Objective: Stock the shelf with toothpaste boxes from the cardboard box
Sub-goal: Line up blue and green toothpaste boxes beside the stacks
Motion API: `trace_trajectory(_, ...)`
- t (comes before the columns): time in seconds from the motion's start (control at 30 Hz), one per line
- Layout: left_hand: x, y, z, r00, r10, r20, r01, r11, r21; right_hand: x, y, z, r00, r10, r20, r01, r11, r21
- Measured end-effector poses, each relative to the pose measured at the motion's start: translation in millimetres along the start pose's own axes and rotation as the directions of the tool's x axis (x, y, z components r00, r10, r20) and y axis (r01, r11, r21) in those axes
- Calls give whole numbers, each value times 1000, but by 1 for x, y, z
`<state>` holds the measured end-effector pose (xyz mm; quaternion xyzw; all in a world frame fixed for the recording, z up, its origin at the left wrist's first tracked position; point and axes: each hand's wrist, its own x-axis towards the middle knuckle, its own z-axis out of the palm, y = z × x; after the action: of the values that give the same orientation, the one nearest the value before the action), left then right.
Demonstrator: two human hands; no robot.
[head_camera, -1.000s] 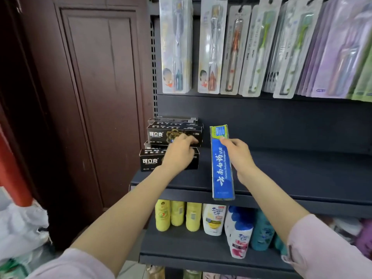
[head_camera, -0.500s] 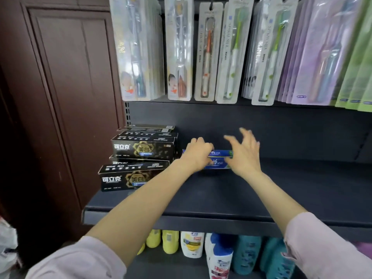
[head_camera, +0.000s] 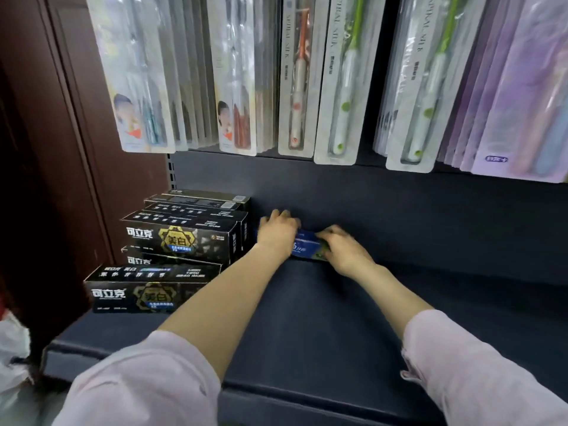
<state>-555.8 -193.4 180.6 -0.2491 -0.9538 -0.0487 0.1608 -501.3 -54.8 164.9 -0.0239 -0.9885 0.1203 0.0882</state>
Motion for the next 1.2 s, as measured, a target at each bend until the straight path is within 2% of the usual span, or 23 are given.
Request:
trace_trajectory(0.1, -1, 2, 9, 995, -96, 29, 95, 995, 5, 7, 2, 9, 1000, -16, 2, 16, 1000, -8)
trace_trajectory(0.27, -8, 5, 11, 987, -144, 77, 147, 988, -43, 4, 4, 9, 999, -27, 23, 28, 998, -48)
trace_trajectory(0.43, -35, 12, 0, 994, -106, 16, 107, 990, -89, -34, -8, -3, 999, -21, -44, 24, 998, 59)
trace_trajectory(0.6, -77, 26, -20, 997, -76, 23, 79, 938, -337, -92, -30, -17, 984, 70, -166, -51, 992, 115)
trace_trajectory(0.87, -159, 79, -45, 1000, 17, 11, -7, 796, -605, -215, -38, -38, 908, 260, -330, -190, 954, 231)
trace_trajectory(1.07, -226, 150, -51, 985, 175, 9, -121, 718, -685, -313, -3, -46, 893, 371, -254, -329, 924, 194)
trace_trajectory(1.2, -271, 212, -29, 955, 261, 143, -99, 732, -674, -376, 40, -31, 886, 452, -107, -444, 891, 90)
